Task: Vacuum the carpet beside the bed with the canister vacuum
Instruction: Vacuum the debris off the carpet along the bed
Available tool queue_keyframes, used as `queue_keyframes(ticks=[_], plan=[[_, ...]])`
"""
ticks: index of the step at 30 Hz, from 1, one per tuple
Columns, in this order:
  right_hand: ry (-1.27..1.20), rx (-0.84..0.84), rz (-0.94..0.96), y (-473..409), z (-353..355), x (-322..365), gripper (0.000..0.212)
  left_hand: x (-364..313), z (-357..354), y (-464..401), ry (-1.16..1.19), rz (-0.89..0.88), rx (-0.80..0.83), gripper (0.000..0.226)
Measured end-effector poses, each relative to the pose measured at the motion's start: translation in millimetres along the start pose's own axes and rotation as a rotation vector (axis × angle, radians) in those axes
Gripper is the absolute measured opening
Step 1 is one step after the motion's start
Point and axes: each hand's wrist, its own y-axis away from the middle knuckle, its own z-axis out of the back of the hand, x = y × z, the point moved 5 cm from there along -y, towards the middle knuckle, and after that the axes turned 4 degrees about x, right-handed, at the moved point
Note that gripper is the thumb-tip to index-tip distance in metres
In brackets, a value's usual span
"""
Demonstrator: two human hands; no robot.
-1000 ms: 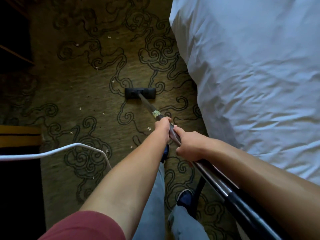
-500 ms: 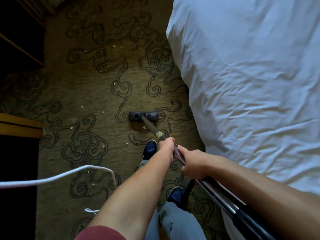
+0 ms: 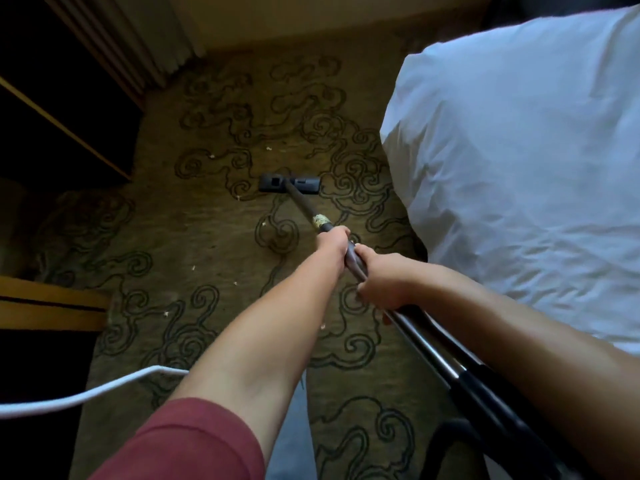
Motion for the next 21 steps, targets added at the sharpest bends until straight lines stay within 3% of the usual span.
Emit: queue_keyframes(ticks=[11,16,21], plan=[[0.025,-0.020,-0.011,-306.1,230.7,160.1,0.079,-305.9,64.4,-268.1,-0.052,0.000,-0.060,0.048],[-0.051,-0.002,-0.087,-369.6,260.9,189.8,0.078,-351.1,73.4,-331.6,-0.034,0.036,-0.015,0.045],[0.005,0.052,-0.171,-398.2,258.5,180.5,0.085,-341.9,64.8,-360.3,-0.065,0.096,0.011,0.039]])
